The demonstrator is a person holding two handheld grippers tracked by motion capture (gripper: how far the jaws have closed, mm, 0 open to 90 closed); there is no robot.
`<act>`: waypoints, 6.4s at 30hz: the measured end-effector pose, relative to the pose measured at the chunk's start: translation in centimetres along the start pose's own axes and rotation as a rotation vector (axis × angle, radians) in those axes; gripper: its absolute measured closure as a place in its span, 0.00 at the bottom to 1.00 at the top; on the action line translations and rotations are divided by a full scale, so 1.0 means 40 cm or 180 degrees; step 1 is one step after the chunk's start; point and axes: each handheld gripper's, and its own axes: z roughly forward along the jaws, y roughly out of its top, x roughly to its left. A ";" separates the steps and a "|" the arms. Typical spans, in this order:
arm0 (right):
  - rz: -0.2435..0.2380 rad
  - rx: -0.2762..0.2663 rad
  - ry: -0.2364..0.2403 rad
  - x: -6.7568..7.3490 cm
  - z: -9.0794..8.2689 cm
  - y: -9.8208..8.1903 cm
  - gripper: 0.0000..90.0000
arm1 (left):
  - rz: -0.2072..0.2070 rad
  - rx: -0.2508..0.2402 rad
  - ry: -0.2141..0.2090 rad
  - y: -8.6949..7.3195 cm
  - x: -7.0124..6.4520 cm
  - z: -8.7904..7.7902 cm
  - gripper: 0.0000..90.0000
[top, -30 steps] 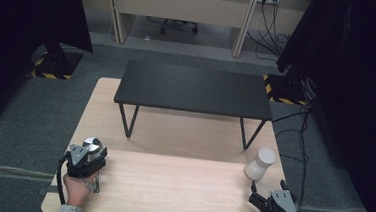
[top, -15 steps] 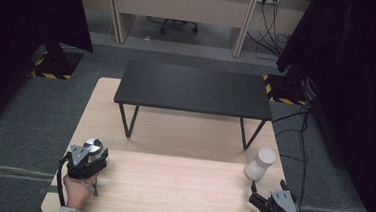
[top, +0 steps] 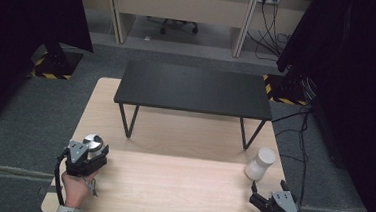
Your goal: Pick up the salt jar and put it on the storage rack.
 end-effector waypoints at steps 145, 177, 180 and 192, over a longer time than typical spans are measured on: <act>0.0105 -0.0062 0.0008 -0.008 0.003 -0.005 0.00 | 0.0331 -0.0043 -0.0449 0.595 -0.186 0.265 0.34; 0.0045 -0.0066 0.0010 -0.004 0.001 -0.007 0.00 | 0.0163 -0.0099 -0.0589 0.564 -0.152 0.255 0.03; 0.0041 -0.0057 0.0015 -0.004 0.001 -0.006 0.00 | 0.0153 -0.0120 -0.0570 0.555 -0.152 0.245 0.00; 0.0119 -0.0015 0.0053 -0.012 -0.002 -0.001 0.00 | 0.0176 -0.0144 -0.0550 0.496 -0.139 0.188 0.00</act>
